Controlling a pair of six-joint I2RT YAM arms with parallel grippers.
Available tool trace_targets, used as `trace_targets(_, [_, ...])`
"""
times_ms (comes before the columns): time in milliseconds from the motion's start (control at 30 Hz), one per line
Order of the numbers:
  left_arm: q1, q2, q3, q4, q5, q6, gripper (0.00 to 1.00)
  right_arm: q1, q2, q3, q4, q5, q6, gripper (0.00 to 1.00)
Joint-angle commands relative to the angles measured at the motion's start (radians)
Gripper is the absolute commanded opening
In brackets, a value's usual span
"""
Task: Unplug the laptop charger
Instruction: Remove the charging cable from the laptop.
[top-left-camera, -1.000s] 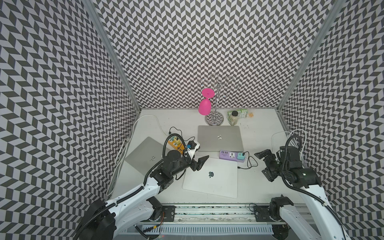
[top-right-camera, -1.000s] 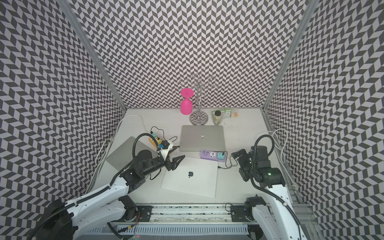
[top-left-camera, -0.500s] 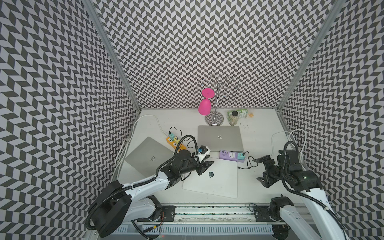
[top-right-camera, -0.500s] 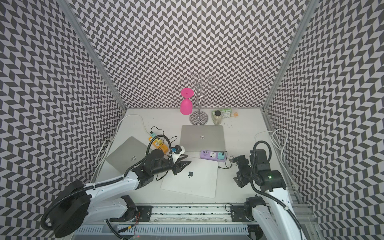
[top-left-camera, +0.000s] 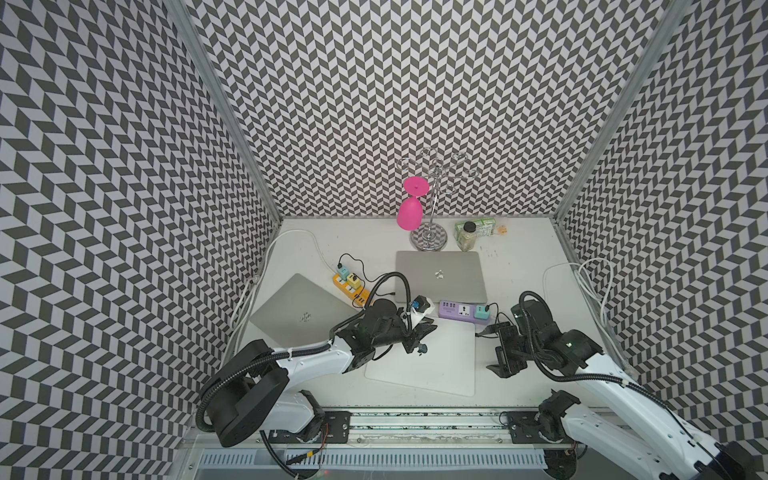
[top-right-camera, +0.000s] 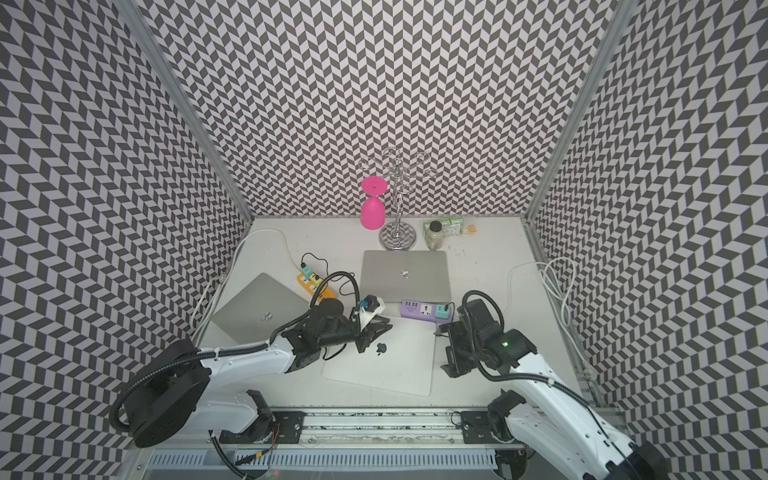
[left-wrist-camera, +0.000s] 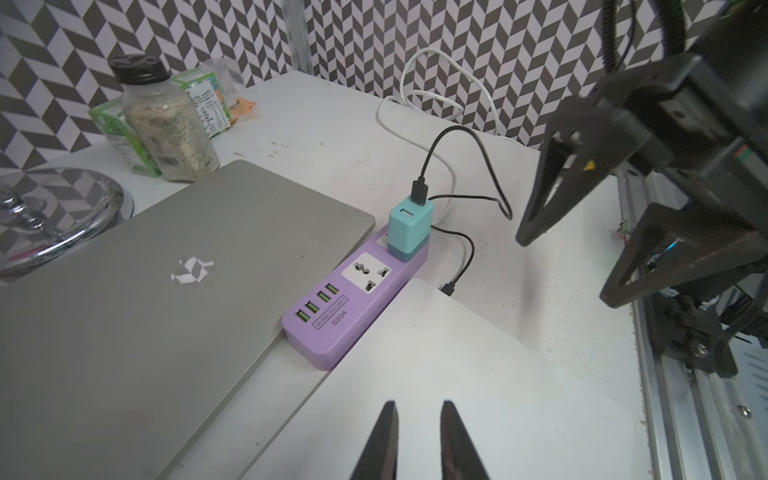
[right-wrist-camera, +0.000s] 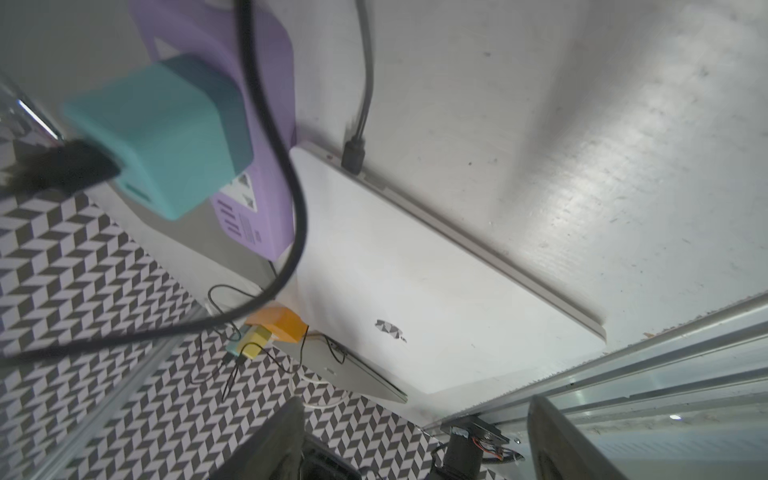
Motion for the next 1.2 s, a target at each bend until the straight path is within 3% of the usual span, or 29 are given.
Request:
trace_targets(0, [-0.023,0.032,0.042,0.004,0.07,0.146,0.18,0.006,0.028,0.005,0.069,0.074,0.104,0.8])
trace_targets(333, [-0.033,0.184,0.204,-0.167,0.167,0.387,0.13,-0.05,0.164,0.011,0.084,0.17,0.1,0.72])
trace_targets(600, [-0.04,0.272,0.273,-0.286,0.181,0.581,0.05,-0.121,0.253,0.036,0.114,0.164,0.057,0.64])
trace_targets(867, [-0.038,0.352,0.347,-0.295,0.194,0.564,0.0,-0.139,0.328,0.063,0.128,0.119,0.023,0.54])
trace_targets(1167, [-0.04,0.425,0.428,-0.355,0.181,0.525,0.0,-0.139,0.361,0.059,0.166,0.114,0.076,0.48])
